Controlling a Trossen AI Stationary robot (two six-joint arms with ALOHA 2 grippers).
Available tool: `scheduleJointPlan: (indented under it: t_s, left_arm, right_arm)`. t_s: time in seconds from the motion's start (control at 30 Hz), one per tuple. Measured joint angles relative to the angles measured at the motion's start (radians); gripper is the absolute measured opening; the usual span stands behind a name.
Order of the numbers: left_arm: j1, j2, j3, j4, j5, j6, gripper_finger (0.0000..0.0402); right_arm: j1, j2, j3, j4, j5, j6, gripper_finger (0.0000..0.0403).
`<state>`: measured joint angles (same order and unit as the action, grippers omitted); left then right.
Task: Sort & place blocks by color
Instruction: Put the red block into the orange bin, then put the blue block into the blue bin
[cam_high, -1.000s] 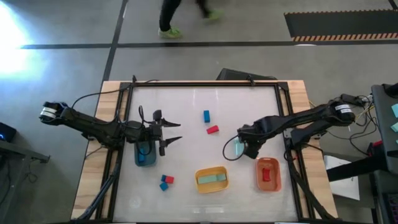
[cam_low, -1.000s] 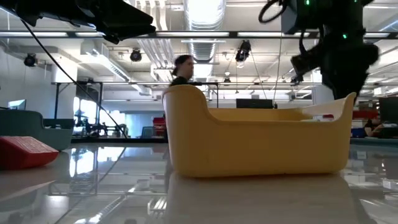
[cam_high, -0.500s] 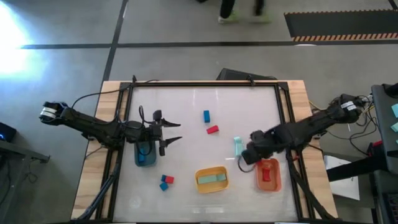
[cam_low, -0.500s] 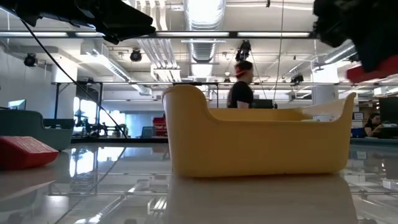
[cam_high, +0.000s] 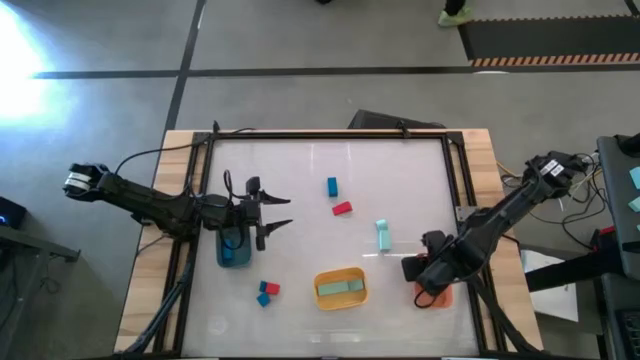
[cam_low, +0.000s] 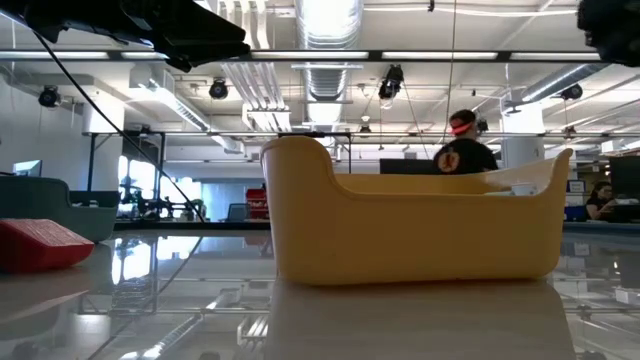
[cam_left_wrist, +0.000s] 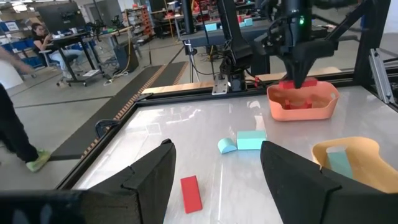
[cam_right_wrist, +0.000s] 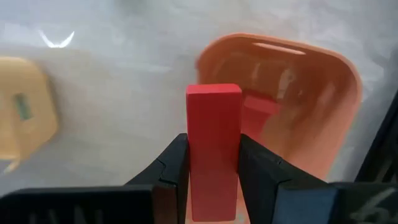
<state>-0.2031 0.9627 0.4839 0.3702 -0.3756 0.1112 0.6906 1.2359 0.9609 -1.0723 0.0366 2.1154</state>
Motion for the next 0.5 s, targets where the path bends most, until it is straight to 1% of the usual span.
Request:
scheduleJointPlan:
  t_s: [0.1,0.2,0.23,0.3,0.43,0.5]
  left_arm:
    - [0.000,0.000,0.000,0.000,0.000,0.000,0.0219]
    - [0.000,0.000,0.000,0.000,0.000,0.000,0.0219]
    - [0.000,0.000,0.000,0.000,0.000,0.000,0.0219]
    - [0.000,0.000,0.000,0.000,0.000,0.000,0.0219]
    - [0.000,0.000,0.000,0.000,0.000,0.000,0.0219]
    - [0.000,0.000,0.000,0.000,0.000,0.000,0.0219]
  right_arm:
    - [0.015,0.022,-0.019,-0.001,-0.001,0.038,0.0090]
    - [0.016,0.043,-0.022,0.004,-0.003,0.032,0.0091]
    - [0.016,0.050,-0.022,0.004,-0.004,0.028,0.0097]
    - [0.016,0.060,-0.022,0.005,-0.010,0.021,0.0127]
    - [0.016,0.064,-0.022,0.007,-0.018,0.020,0.0208]
    - [0.016,0.059,-0.022,0.008,-0.019,0.020,0.0236]
